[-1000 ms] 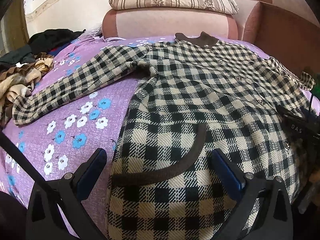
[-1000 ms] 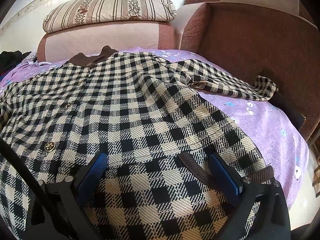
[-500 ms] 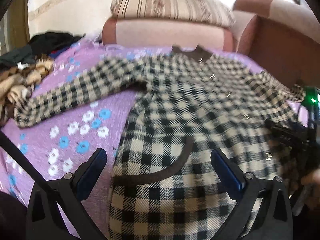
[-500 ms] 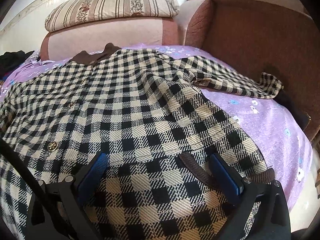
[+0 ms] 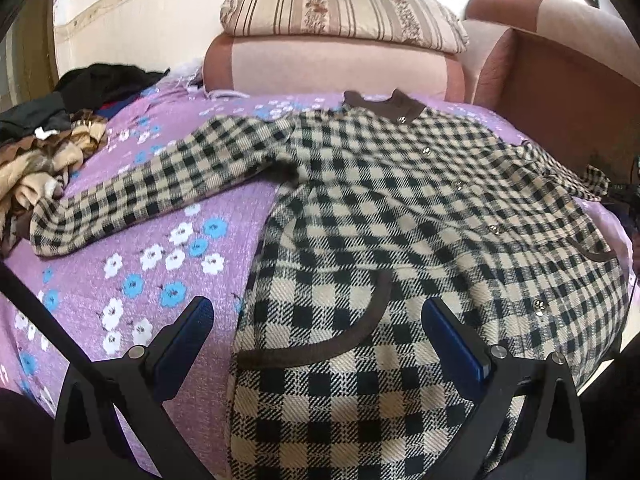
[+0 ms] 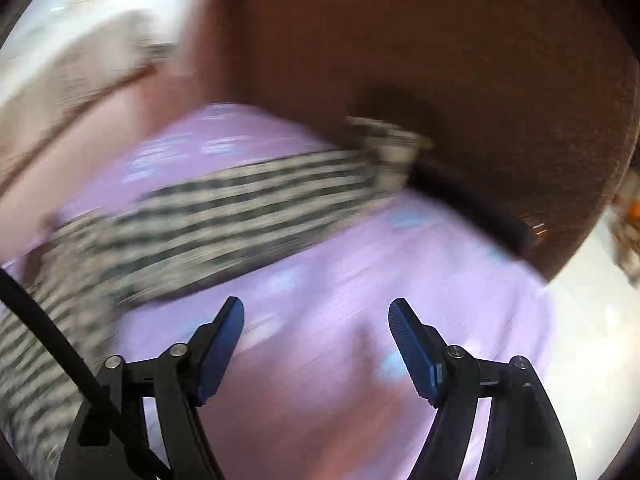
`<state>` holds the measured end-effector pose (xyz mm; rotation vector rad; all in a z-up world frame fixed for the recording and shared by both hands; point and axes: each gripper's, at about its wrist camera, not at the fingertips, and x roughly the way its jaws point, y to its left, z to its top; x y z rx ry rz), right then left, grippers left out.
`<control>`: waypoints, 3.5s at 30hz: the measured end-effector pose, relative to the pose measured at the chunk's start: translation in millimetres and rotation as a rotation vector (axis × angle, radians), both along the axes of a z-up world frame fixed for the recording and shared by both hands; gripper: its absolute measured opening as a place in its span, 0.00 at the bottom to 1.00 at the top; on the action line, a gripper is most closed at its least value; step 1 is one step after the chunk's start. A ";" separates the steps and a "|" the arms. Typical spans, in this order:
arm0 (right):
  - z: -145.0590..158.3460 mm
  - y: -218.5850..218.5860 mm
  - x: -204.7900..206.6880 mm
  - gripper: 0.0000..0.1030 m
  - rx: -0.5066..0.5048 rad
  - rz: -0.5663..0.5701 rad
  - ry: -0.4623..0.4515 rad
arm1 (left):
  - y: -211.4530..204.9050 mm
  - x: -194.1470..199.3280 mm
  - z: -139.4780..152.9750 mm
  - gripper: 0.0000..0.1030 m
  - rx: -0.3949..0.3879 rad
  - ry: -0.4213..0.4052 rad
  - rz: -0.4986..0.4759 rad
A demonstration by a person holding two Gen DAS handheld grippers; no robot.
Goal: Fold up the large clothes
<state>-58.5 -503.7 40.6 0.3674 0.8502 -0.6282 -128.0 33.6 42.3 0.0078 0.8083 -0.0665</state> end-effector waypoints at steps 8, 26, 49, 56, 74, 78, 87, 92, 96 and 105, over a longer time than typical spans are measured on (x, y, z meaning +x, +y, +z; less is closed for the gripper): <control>-24.6 -91.0 25.9 0.77 0.167 -0.128 -0.106 | -18.1 7.3 -14.8 1.00 0.038 0.098 -0.026; 36.1 -21.3 101.7 0.05 -0.137 0.046 -0.134 | -14.2 5.1 -16.7 1.00 0.040 0.087 -0.024; 54.5 252.5 51.8 0.57 0.238 0.922 -0.064 | -3.8 33.8 42.1 1.00 -0.137 -0.006 -0.066; 60.6 191.6 19.2 0.65 0.253 0.759 -0.161 | -41.5 152.6 20.8 1.00 -0.239 0.160 -0.069; 40.0 121.1 44.9 0.65 0.170 0.507 -0.153 | 4.9 236.7 49.4 0.11 -0.276 0.136 0.097; 38.6 129.6 51.0 0.65 0.154 0.517 -0.146 | 31.6 239.3 23.8 0.13 -0.255 0.211 0.142; 35.1 157.0 71.7 0.65 0.079 0.563 -0.113 | 32.3 230.9 -7.6 0.28 -0.171 0.218 0.156; 18.7 187.6 77.1 0.75 0.096 0.774 -0.007 | 34.2 230.2 -11.6 0.30 -0.168 0.197 0.138; -6.8 241.3 79.2 0.78 -0.275 0.856 0.089 | 28.8 227.3 -15.4 0.30 -0.129 0.168 0.127; 10.4 111.8 74.5 0.84 -0.075 0.294 0.033 | 16.6 222.4 -17.6 0.33 -0.039 0.126 0.121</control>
